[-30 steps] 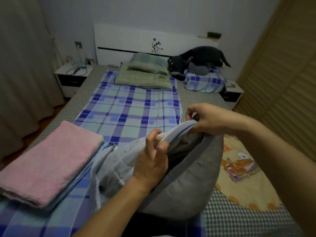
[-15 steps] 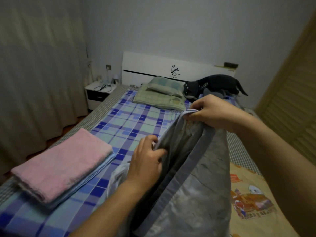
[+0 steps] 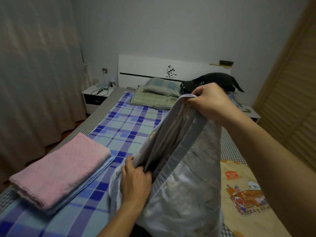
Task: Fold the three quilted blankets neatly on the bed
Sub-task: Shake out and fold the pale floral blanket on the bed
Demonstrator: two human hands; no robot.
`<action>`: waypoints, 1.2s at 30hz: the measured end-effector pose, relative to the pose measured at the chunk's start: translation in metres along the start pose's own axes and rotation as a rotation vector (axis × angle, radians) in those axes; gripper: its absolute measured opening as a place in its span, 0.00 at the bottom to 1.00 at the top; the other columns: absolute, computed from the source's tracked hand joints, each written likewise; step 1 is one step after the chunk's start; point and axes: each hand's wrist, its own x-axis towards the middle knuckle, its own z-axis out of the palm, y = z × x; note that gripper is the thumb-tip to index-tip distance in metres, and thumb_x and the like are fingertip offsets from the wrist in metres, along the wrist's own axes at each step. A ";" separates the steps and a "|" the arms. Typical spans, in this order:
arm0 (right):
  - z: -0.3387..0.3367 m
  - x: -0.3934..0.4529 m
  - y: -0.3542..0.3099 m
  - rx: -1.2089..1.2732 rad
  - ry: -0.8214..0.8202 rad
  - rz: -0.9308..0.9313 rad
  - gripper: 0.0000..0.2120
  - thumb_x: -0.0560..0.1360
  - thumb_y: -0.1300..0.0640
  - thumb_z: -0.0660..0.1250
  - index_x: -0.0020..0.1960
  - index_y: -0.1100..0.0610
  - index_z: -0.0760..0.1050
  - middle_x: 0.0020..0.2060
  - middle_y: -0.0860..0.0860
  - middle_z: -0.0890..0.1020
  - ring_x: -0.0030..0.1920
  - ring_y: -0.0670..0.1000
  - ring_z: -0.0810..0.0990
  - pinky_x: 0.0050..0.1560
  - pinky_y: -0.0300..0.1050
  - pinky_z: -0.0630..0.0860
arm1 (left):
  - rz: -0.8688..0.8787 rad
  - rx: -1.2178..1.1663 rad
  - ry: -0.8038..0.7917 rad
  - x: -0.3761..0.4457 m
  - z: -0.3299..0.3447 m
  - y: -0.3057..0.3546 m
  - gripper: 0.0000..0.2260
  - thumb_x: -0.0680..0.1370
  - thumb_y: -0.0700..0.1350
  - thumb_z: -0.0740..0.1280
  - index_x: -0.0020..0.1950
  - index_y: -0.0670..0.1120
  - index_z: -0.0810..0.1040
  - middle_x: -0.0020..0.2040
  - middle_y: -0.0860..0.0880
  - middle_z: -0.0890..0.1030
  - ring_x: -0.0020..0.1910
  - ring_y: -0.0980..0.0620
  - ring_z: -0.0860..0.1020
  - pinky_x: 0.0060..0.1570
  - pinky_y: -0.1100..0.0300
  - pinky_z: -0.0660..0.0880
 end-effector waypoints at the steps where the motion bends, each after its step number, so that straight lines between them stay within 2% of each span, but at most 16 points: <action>1: -0.002 0.002 0.002 0.030 0.026 0.013 0.09 0.73 0.48 0.73 0.41 0.54 0.83 0.35 0.51 0.84 0.39 0.49 0.82 0.35 0.43 0.78 | -0.023 0.004 -0.007 -0.002 0.002 -0.006 0.13 0.78 0.51 0.65 0.49 0.44 0.83 0.72 0.49 0.63 0.65 0.45 0.70 0.57 0.46 0.75; 5: -0.010 0.014 0.015 0.134 0.114 0.074 0.05 0.73 0.51 0.73 0.44 0.52 0.84 0.37 0.50 0.83 0.40 0.48 0.83 0.39 0.45 0.81 | -0.055 0.022 -0.002 -0.011 -0.001 -0.023 0.11 0.78 0.50 0.64 0.51 0.46 0.83 0.66 0.52 0.69 0.55 0.48 0.77 0.50 0.48 0.77; 8: -0.016 0.028 0.034 0.157 0.167 0.129 0.04 0.74 0.53 0.72 0.45 0.53 0.83 0.39 0.51 0.83 0.42 0.51 0.83 0.46 0.52 0.83 | -0.053 0.022 -0.005 -0.018 -0.008 -0.040 0.11 0.80 0.46 0.61 0.59 0.49 0.79 0.65 0.54 0.71 0.52 0.48 0.78 0.45 0.52 0.74; 11: -0.015 0.036 0.054 0.181 0.166 0.161 0.04 0.77 0.53 0.70 0.48 0.52 0.83 0.43 0.51 0.82 0.47 0.51 0.81 0.52 0.54 0.82 | 0.049 -0.057 -0.139 -0.004 -0.013 -0.060 0.14 0.81 0.42 0.59 0.64 0.51 0.78 0.64 0.55 0.74 0.50 0.55 0.76 0.45 0.60 0.70; 13: -0.010 0.040 0.062 0.204 0.160 0.148 0.05 0.78 0.54 0.67 0.50 0.50 0.83 0.45 0.49 0.81 0.50 0.51 0.80 0.55 0.54 0.81 | 0.140 -0.076 -0.266 0.011 -0.014 -0.069 0.12 0.81 0.43 0.61 0.60 0.53 0.79 0.60 0.54 0.77 0.50 0.57 0.76 0.48 0.61 0.72; 15: -0.004 0.043 0.066 0.223 0.145 0.118 0.08 0.80 0.56 0.65 0.52 0.49 0.83 0.47 0.48 0.81 0.52 0.51 0.79 0.57 0.53 0.80 | 0.172 -0.042 -0.359 0.017 -0.012 -0.073 0.09 0.81 0.46 0.61 0.54 0.60 0.76 0.54 0.56 0.78 0.45 0.62 0.74 0.44 0.66 0.71; 16: -0.002 0.046 0.066 0.226 0.143 0.103 0.10 0.80 0.57 0.64 0.54 0.49 0.83 0.49 0.47 0.81 0.54 0.51 0.78 0.58 0.53 0.79 | 0.151 -0.044 -0.339 0.018 -0.010 -0.075 0.09 0.81 0.46 0.62 0.53 0.61 0.76 0.52 0.56 0.79 0.44 0.62 0.75 0.42 0.66 0.69; 17: -0.001 0.048 0.068 0.230 0.151 0.089 0.11 0.80 0.58 0.63 0.55 0.48 0.83 0.50 0.47 0.81 0.55 0.51 0.78 0.58 0.52 0.79 | 0.110 -0.073 -0.255 0.019 -0.010 -0.076 0.09 0.80 0.46 0.63 0.53 0.60 0.79 0.50 0.55 0.81 0.44 0.59 0.77 0.41 0.64 0.70; 20: 0.001 0.050 0.085 0.186 0.170 0.021 0.16 0.79 0.63 0.63 0.59 0.47 0.81 0.58 0.48 0.81 0.60 0.51 0.78 0.61 0.53 0.78 | -0.045 -0.243 0.122 0.033 -0.034 -0.080 0.07 0.77 0.38 0.68 0.49 0.48 0.85 0.45 0.47 0.84 0.43 0.48 0.80 0.42 0.58 0.71; 22: 0.011 0.040 0.110 -0.035 0.132 -0.070 0.19 0.77 0.64 0.65 0.64 0.47 0.78 0.60 0.51 0.81 0.60 0.53 0.78 0.62 0.54 0.77 | -0.105 -0.327 0.357 0.049 -0.061 -0.089 0.08 0.74 0.32 0.68 0.48 0.41 0.85 0.45 0.42 0.84 0.43 0.49 0.77 0.44 0.58 0.69; 24: 0.028 0.022 0.146 -0.480 0.023 -0.113 0.18 0.75 0.59 0.67 0.62 0.44 0.77 0.54 0.53 0.83 0.54 0.56 0.81 0.55 0.56 0.79 | -0.054 -0.355 0.428 0.064 -0.081 -0.100 0.11 0.71 0.28 0.68 0.47 0.40 0.84 0.45 0.43 0.83 0.44 0.48 0.77 0.47 0.58 0.71; 26: 0.050 -0.001 0.183 -0.815 -0.151 -0.036 0.10 0.73 0.54 0.66 0.53 0.44 0.78 0.46 0.53 0.84 0.47 0.58 0.82 0.47 0.54 0.80 | 0.127 -0.320 0.331 0.068 -0.085 -0.109 0.13 0.68 0.27 0.68 0.43 0.43 0.80 0.43 0.46 0.81 0.43 0.47 0.78 0.45 0.56 0.74; 28: 0.071 -0.024 0.212 -0.848 -0.182 0.034 0.05 0.71 0.55 0.66 0.46 0.49 0.77 0.43 0.54 0.83 0.44 0.60 0.82 0.43 0.52 0.79 | 0.242 -0.268 0.199 0.063 -0.076 -0.116 0.15 0.66 0.27 0.68 0.40 0.47 0.75 0.40 0.48 0.77 0.40 0.47 0.75 0.40 0.52 0.73; 31: 0.094 -0.053 0.228 -0.710 -0.136 0.079 0.07 0.71 0.59 0.68 0.46 0.53 0.72 0.46 0.56 0.78 0.40 0.62 0.80 0.36 0.51 0.74 | 0.038 -0.296 0.008 0.052 -0.057 -0.131 0.19 0.66 0.27 0.68 0.42 0.49 0.70 0.36 0.49 0.73 0.36 0.48 0.70 0.37 0.50 0.68; 33: 0.109 -0.073 0.234 -0.694 -0.184 0.002 0.11 0.70 0.59 0.71 0.46 0.54 0.69 0.46 0.55 0.73 0.36 0.61 0.77 0.32 0.49 0.67 | 0.025 -0.203 -0.093 0.045 -0.041 -0.152 0.18 0.67 0.29 0.70 0.45 0.50 0.73 0.36 0.48 0.75 0.36 0.46 0.74 0.37 0.51 0.70; 36: 0.129 -0.101 0.252 -0.712 -0.268 -0.113 0.19 0.62 0.59 0.77 0.44 0.54 0.68 0.42 0.54 0.71 0.32 0.57 0.72 0.29 0.46 0.64 | 0.047 0.025 -0.221 0.031 -0.019 -0.188 0.16 0.67 0.31 0.70 0.50 0.47 0.80 0.45 0.42 0.82 0.45 0.39 0.81 0.46 0.49 0.76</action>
